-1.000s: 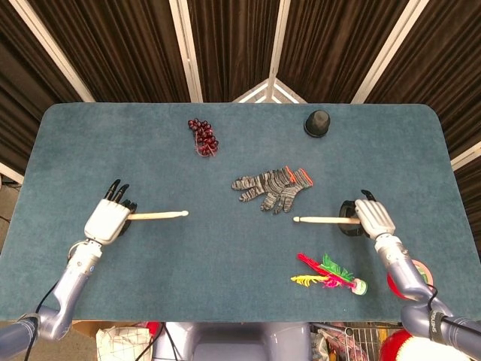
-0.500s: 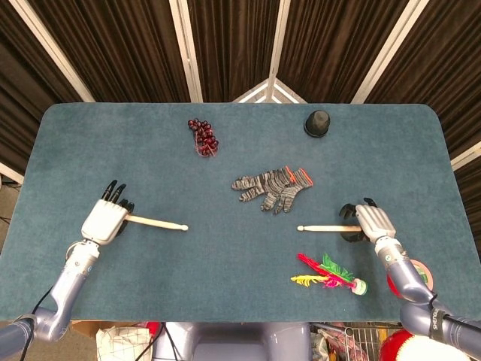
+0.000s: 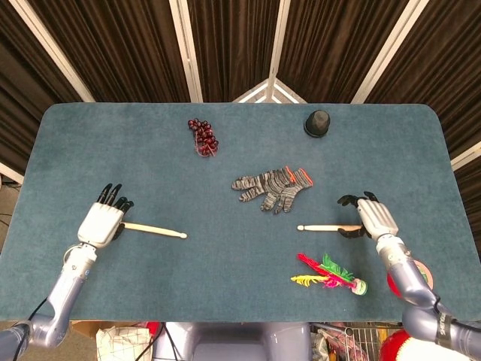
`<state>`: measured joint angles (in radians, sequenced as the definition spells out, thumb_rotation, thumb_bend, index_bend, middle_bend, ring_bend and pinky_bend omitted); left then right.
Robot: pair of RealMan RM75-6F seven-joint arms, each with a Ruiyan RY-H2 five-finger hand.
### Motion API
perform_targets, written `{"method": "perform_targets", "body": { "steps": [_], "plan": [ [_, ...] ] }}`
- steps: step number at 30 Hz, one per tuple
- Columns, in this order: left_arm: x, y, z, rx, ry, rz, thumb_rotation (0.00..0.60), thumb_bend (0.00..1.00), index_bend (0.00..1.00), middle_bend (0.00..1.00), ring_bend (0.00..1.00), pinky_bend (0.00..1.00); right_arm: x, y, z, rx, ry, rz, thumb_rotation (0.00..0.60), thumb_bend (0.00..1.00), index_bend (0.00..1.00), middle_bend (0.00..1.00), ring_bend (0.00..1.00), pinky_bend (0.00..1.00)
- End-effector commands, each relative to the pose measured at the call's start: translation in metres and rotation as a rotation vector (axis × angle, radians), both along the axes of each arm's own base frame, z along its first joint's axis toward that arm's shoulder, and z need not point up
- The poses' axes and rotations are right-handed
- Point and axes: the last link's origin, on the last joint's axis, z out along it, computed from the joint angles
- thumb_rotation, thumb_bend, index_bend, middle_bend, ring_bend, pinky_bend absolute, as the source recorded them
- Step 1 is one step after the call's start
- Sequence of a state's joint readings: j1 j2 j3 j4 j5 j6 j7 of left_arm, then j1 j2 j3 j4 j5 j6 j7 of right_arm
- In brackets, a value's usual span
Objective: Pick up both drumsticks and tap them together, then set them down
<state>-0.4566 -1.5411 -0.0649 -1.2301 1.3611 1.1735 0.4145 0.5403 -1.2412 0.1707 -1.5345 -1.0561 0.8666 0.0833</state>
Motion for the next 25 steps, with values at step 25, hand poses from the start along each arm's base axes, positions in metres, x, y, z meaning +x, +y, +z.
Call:
{"method": "perform_targets", "body": {
  "steps": [25],
  "plan": [
    [-0.011, -0.157, 0.125, 0.273, -0.267, 0.384, 0.600, 0.46, 0.09, 0.00, 0.00, 0.00, -0.009, 0.169, 0.076, -0.312, 0.267, 0.083, 0.600, 0.27, 0.06, 0.03, 0.00, 0.01]
  ]
}}
